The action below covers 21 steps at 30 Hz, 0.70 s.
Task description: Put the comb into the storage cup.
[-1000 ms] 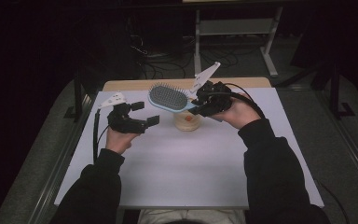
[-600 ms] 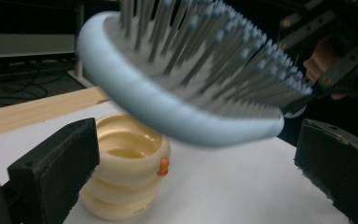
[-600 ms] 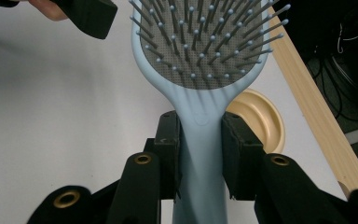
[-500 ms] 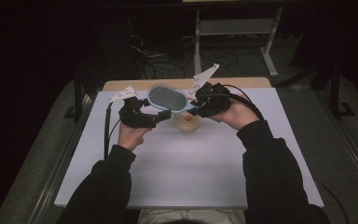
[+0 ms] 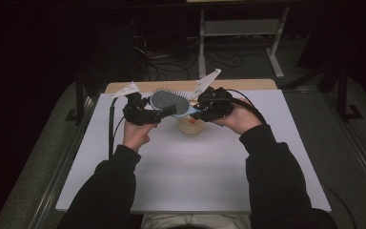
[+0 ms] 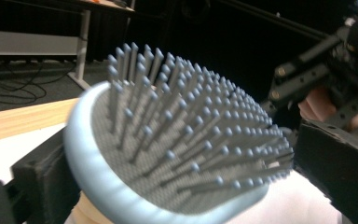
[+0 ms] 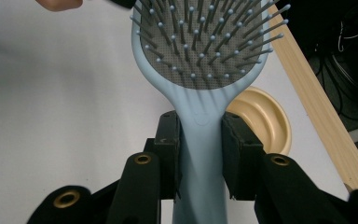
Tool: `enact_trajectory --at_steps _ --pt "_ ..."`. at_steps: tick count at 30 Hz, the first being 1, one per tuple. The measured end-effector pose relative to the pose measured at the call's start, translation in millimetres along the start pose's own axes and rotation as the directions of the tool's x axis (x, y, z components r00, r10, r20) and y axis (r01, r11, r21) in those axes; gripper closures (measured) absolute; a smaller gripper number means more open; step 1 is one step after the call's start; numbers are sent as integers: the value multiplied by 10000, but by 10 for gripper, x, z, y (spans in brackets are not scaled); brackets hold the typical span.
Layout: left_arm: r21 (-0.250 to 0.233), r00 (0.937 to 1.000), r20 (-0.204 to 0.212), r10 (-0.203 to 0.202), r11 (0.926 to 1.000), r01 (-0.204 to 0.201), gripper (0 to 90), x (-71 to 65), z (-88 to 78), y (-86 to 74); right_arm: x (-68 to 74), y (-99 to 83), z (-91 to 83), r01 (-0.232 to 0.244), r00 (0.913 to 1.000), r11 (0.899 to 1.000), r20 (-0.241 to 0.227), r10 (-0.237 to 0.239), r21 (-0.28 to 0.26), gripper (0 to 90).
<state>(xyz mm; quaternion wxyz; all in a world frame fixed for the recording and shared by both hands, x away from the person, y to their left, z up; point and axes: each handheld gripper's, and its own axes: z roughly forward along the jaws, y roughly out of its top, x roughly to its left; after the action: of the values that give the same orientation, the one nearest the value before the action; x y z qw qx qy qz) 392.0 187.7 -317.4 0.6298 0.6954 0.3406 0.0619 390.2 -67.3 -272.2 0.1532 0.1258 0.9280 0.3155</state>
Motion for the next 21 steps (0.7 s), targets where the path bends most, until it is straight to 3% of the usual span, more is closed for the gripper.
enact_trajectory --at_steps 3,5,10,15,21 --pt "-303 9985 205 -502 9982 508 50 44 -6 18 4 -6 12 23 10000 10000 79 -23 -31 681" --pt "-441 9919 571 -1139 9922 1165 82 96 -1 15 10 -9 18 22 9998 9999 190 -20 -121 680" --pt "-369 9919 442 -1190 9920 1206 190 124 5 12 21 -13 24 43 9993 9999 361 -39 -104 680" --pt "-365 9864 792 -1439 9884 1472 223 149 24 10 20 -11 16 53 9990 9999 439 -47 -138 680" --pt "-405 9827 861 -1643 9849 1682 303 154 37 20 25 -7 54 50 9985 10000 538 -50 -7 679"
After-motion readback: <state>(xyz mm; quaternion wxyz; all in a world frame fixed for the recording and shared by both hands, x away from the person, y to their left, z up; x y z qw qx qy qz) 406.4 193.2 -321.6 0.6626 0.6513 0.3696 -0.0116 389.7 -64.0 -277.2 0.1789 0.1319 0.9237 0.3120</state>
